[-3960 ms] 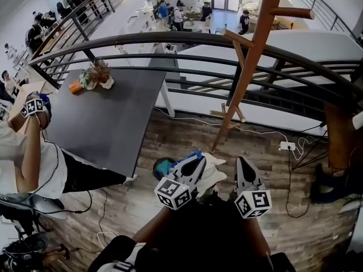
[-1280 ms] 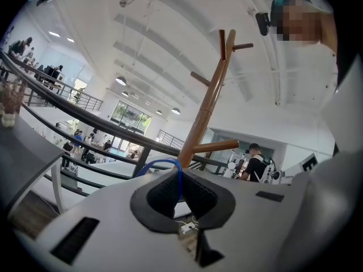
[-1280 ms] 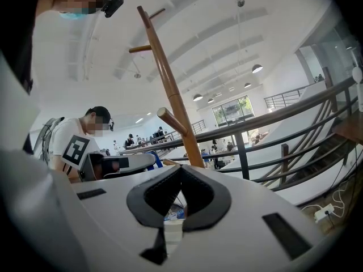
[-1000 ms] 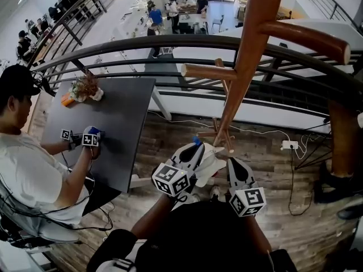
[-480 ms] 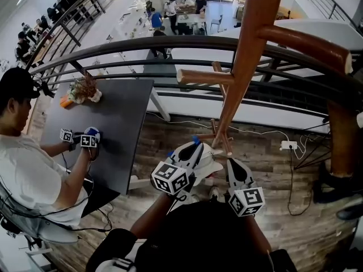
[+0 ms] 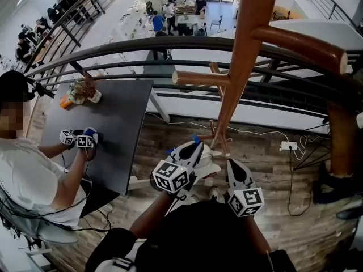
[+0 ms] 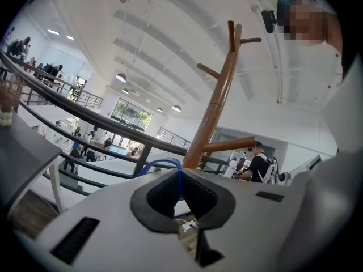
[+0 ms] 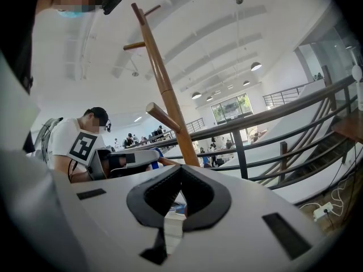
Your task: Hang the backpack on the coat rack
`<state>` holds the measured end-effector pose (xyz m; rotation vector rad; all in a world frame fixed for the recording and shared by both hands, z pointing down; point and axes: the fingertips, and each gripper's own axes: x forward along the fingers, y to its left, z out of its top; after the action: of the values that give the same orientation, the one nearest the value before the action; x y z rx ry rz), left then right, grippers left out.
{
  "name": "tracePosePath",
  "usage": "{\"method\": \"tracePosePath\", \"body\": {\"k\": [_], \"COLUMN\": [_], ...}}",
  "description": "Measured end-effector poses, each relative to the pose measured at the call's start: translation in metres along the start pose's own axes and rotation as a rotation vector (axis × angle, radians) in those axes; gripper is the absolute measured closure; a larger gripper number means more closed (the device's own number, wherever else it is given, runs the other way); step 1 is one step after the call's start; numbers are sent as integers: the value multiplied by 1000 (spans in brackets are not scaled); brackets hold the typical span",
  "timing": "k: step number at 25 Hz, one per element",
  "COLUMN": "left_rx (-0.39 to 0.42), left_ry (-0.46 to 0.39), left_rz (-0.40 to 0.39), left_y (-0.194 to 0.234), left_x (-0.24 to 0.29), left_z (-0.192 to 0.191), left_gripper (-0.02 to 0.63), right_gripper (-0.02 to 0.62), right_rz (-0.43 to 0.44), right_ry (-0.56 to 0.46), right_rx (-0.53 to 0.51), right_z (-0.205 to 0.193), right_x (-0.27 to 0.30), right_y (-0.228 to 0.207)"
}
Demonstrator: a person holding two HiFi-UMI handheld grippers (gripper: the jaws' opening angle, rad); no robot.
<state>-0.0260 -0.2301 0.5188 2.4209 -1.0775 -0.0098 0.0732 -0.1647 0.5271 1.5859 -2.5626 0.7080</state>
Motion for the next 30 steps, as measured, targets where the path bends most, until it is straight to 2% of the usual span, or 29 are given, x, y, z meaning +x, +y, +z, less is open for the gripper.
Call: {"method": "tracePosePath", "body": {"k": [4, 30], "left_rx": [20, -22], "left_ry": [13, 45], "left_rz": [-2, 2], "left_y": [-2, -1], "left_x": [3, 4], "left_z": [-5, -26], "left_gripper": [592, 592], "right_gripper": [583, 583], "right_rz": [1, -14], "right_ry": [3, 5], "right_rx": [1, 7], "right_z": [-1, -2], "right_x": [-1, -9], "right_y": [-1, -1]}}
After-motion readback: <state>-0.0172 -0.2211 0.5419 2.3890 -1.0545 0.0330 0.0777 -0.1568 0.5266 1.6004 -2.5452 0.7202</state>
